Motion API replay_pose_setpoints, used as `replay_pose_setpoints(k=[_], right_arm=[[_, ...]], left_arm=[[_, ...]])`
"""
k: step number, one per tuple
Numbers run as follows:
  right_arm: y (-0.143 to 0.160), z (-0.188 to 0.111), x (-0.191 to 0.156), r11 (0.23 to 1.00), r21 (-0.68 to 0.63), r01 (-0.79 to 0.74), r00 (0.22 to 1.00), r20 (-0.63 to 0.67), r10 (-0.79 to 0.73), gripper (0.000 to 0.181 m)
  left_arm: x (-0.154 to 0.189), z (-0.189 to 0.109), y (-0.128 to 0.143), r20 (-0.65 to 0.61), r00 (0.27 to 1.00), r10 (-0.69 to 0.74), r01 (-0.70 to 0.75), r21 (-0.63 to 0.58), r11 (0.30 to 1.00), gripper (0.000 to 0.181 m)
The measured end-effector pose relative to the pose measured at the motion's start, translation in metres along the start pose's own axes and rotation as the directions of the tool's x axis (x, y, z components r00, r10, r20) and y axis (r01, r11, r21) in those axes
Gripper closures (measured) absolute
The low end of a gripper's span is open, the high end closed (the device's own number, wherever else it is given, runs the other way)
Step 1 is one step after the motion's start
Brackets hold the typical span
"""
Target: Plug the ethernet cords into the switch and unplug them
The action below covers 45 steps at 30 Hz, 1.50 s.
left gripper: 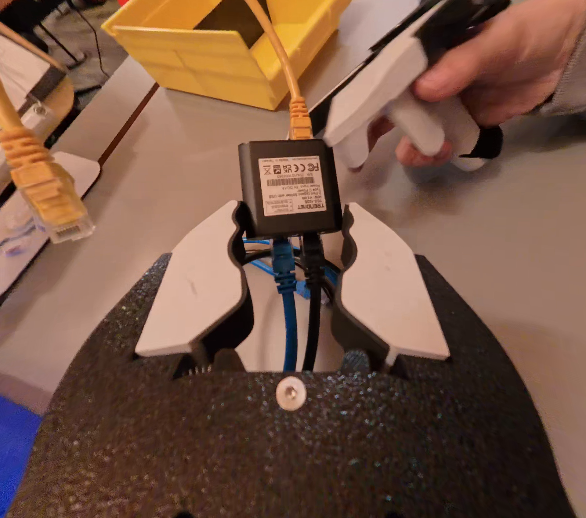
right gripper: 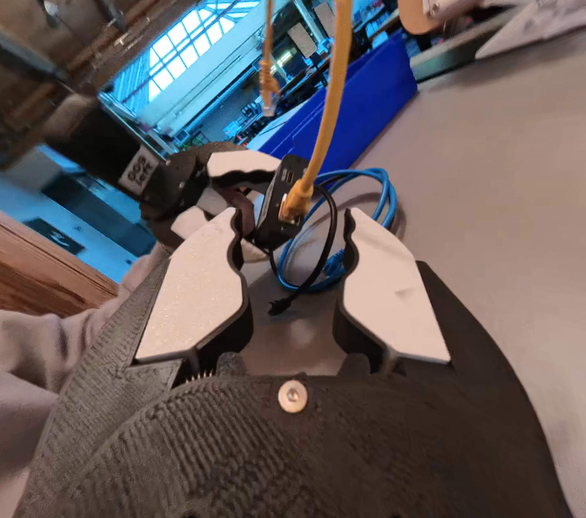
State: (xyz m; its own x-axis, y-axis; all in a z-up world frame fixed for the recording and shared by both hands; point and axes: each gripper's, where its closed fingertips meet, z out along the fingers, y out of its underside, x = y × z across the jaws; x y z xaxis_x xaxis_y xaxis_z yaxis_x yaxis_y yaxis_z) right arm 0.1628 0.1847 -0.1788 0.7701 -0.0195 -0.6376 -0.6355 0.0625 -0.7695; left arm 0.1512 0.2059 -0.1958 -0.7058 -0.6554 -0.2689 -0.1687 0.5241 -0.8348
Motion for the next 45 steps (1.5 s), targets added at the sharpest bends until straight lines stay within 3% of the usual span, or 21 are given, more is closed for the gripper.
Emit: replay_pose_setpoints(k=[3,4,5,10,14,18,22,26,32,37,41,45], right_arm=[[0.018,0.006,0.003,0.993,-0.091,-0.081,0.995,0.054,0.086,0.131],[0.019,0.006,-0.004,0.992,-0.099,-0.083,0.989,0.114,0.094,0.151],[0.017,0.007,-0.005,0.993,-0.077,-0.09,0.987,0.125,0.099,0.155],[0.007,0.008,-0.004,0.969,0.02,-0.245,0.953,0.187,0.237,0.157],[-0.002,0.003,0.004,0.867,0.108,-0.486,0.859,0.242,0.451,0.158],[-0.006,0.0,0.01,0.76,0.183,-0.623,0.775,0.278,0.568,0.157],[-0.008,0.001,0.007,0.711,0.217,-0.668,0.74,0.285,0.609,0.157],[-0.002,0.008,-0.004,0.742,0.15,-0.654,0.747,0.282,0.602,0.157],[0.001,0.01,-0.005,0.673,0.159,-0.722,0.684,0.305,0.662,0.157],[0.004,0.012,-0.005,0.672,0.162,-0.723,0.687,0.276,0.673,0.157],[0.004,0.011,-0.002,0.722,0.174,-0.67,0.74,0.231,0.631,0.156],[-0.007,0.008,-0.009,0.782,0.153,-0.604,0.791,0.24,0.563,0.141]], left_arm=[[0.01,0.008,-0.004,0.011,0.999,0.042,-0.042,0.036,0.998,0.123],[0.01,0.01,-0.002,0.025,0.998,0.052,-0.052,0.028,0.998,0.123],[0.009,0.011,-0.003,0.045,0.997,0.065,-0.067,0.041,0.997,0.123],[0.004,0.011,-0.009,0.112,0.993,0.026,-0.037,0.093,0.995,0.118],[-0.006,0.003,-0.011,0.238,0.971,0.013,-0.036,0.094,0.995,0.11],[-0.011,-0.002,-0.006,0.259,0.964,-0.059,0.047,0.054,0.997,0.112],[-0.001,-0.001,-0.012,0.164,0.981,-0.104,0.08,0.147,0.986,0.128],[0.004,-0.001,-0.019,0.087,0.987,-0.136,0.107,0.278,0.955,0.121],[0.002,-0.002,-0.017,0.091,0.987,-0.129,0.091,0.344,0.935,0.124],[0.004,-0.003,-0.013,0.073,0.988,-0.133,0.094,0.391,0.916,0.124],[0.002,0.0,-0.01,0.06,0.98,-0.191,0.156,0.371,0.915,0.124],[-0.011,-0.015,-0.018,-0.028,0.935,-0.354,0.325,0.472,0.819,0.124]])
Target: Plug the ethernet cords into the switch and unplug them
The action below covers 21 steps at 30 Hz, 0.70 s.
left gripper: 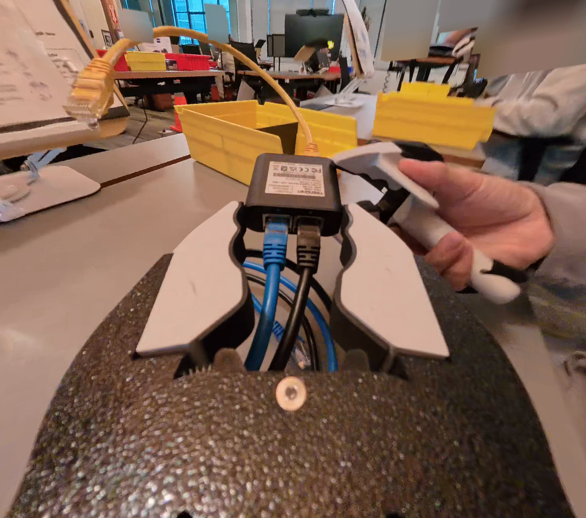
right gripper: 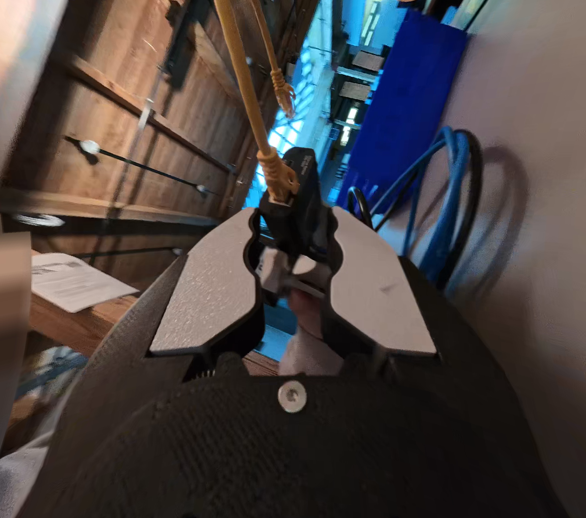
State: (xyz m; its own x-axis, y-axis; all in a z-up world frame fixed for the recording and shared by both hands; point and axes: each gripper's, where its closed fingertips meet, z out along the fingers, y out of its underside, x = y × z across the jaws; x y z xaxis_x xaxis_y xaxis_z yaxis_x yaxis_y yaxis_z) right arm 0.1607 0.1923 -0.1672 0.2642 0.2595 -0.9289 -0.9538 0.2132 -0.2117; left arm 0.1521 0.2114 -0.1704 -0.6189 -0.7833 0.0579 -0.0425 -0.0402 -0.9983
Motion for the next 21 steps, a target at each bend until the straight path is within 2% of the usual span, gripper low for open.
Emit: replay_pose_setpoints(k=[1,4,13,21], right_arm=[[-0.001,-0.001,0.004,0.999,-0.008,0.04,0.998,-0.047,-0.04,0.134],[-0.006,-0.002,0.0,0.994,0.027,0.11,0.992,-0.068,-0.108,0.14],[-0.013,-0.006,0.0,0.992,0.083,0.091,0.995,-0.044,-0.087,0.161],[-0.017,-0.008,0.0,0.989,0.119,0.09,0.995,-0.049,-0.085,0.162]], left_arm=[[-0.004,-0.003,-0.003,0.004,1.0,-0.024,0.024,0.005,1.0,0.124],[-0.006,-0.007,-0.005,-0.005,0.999,-0.048,0.048,0.001,0.999,0.124],[0.001,0.001,0.006,0.015,0.998,0.054,-0.053,-0.078,0.996,0.125],[0.002,0.005,0.007,0.052,0.993,0.106,-0.101,-0.096,0.99,0.125]])
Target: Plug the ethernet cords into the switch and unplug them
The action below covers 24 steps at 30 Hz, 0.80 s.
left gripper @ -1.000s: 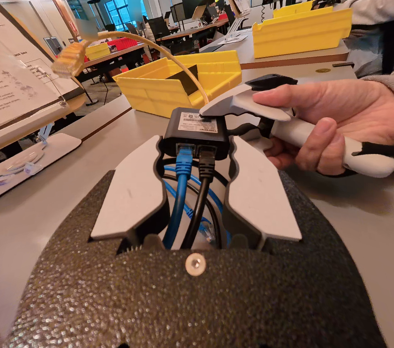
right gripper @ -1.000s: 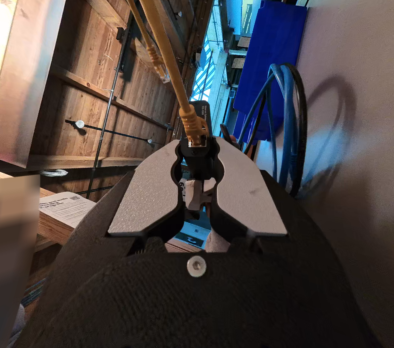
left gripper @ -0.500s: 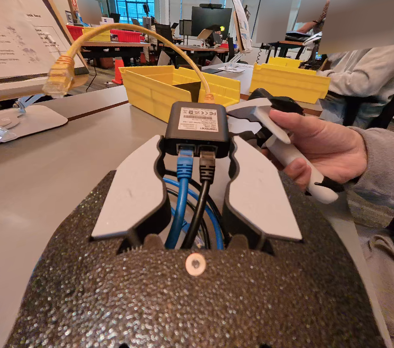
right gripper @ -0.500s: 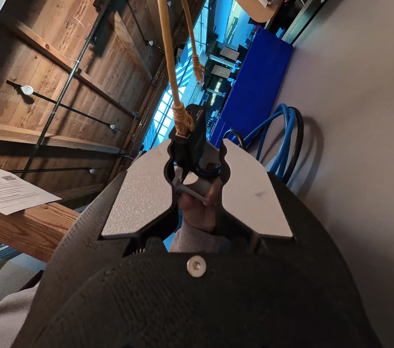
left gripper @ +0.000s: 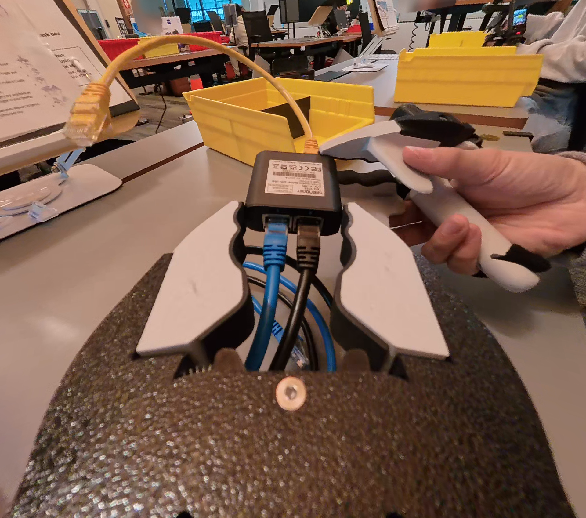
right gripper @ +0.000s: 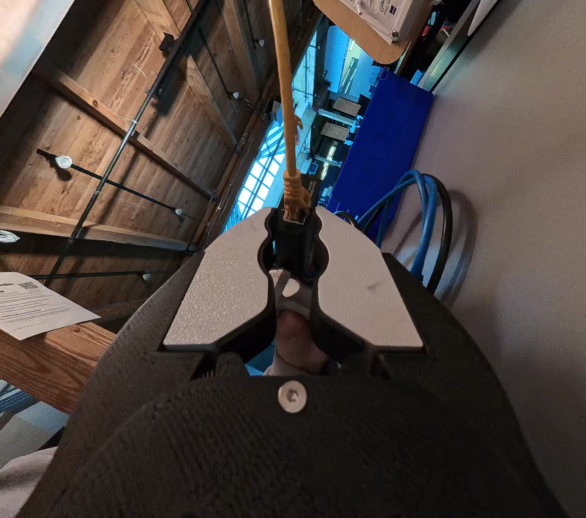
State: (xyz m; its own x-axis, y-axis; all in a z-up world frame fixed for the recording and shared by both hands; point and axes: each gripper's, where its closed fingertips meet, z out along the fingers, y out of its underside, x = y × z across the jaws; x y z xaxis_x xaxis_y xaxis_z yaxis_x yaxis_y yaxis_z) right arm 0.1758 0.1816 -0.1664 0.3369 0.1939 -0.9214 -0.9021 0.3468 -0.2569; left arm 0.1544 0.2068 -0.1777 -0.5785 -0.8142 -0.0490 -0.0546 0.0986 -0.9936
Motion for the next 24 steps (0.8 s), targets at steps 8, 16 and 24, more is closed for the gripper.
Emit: replay_pose_setpoints(k=[8,16,24], right_arm=[[-0.003,-0.005,0.007,0.999,0.032,0.011,1.0,-0.015,-0.011,0.169],[-0.012,-0.01,0.015,0.996,0.045,0.076,0.997,-0.033,-0.074,0.172],[-0.014,-0.011,0.014,0.989,0.034,0.141,0.99,0.015,-0.141,0.172]], left_arm=[[0.003,0.005,0.005,0.043,0.996,0.075,-0.073,-0.036,0.997,0.124],[0.006,0.015,0.01,0.16,0.975,0.155,-0.145,-0.072,0.987,0.124],[0.006,0.017,0.009,0.173,0.969,0.174,-0.163,-0.073,0.984,0.124]])
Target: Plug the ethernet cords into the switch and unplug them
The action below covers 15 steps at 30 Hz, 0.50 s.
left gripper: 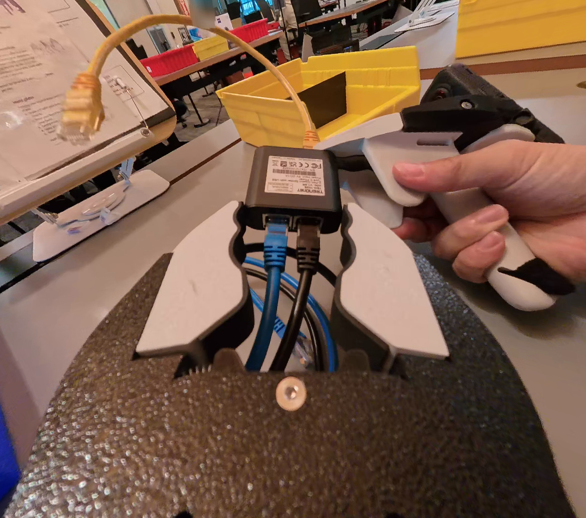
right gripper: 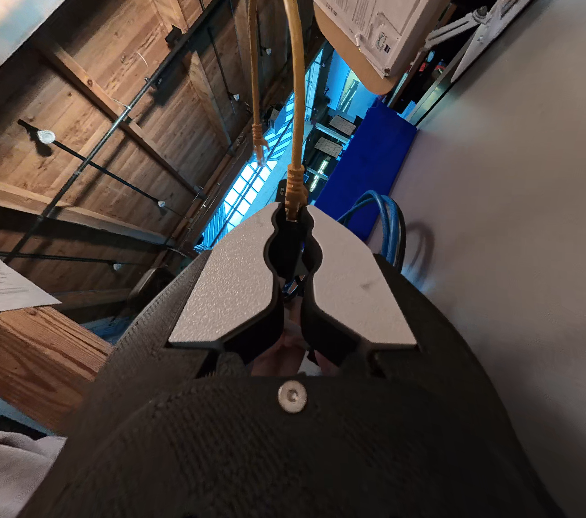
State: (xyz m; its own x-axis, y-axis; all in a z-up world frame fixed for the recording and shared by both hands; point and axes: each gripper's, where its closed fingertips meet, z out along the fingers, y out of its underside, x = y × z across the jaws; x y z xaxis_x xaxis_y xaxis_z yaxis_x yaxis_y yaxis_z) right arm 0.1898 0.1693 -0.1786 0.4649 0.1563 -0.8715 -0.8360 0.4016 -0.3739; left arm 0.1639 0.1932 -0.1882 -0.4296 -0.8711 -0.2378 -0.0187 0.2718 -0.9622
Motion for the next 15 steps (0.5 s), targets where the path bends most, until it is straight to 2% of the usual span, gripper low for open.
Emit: replay_pose_setpoints(k=[4,8,12,15], right_arm=[[-0.0022,0.0001,-0.0032,0.998,0.032,-0.053,0.998,0.037,0.052,0.172],[-0.0035,0.0012,-0.0045,1.0,0.028,-0.007,0.999,0.031,0.007,0.172],[-0.0078,0.0018,-0.0071,0.999,0.034,0.041,0.999,0.027,-0.042,0.172],[-0.0073,0.0015,-0.0069,0.999,0.025,0.048,0.998,0.034,-0.049,0.171]], left_arm=[[0.0004,-0.0002,-0.0032,0.038,0.996,0.075,-0.076,0.007,0.997,0.124],[0.0007,0.0005,-0.0035,0.025,0.999,-0.032,0.032,0.022,0.999,0.124],[0.0009,0.0021,-0.0061,0.066,0.998,0.009,-0.009,-0.001,1.0,0.124],[0.0018,0.001,-0.006,0.021,0.996,-0.092,0.092,0.02,0.996,0.124]])
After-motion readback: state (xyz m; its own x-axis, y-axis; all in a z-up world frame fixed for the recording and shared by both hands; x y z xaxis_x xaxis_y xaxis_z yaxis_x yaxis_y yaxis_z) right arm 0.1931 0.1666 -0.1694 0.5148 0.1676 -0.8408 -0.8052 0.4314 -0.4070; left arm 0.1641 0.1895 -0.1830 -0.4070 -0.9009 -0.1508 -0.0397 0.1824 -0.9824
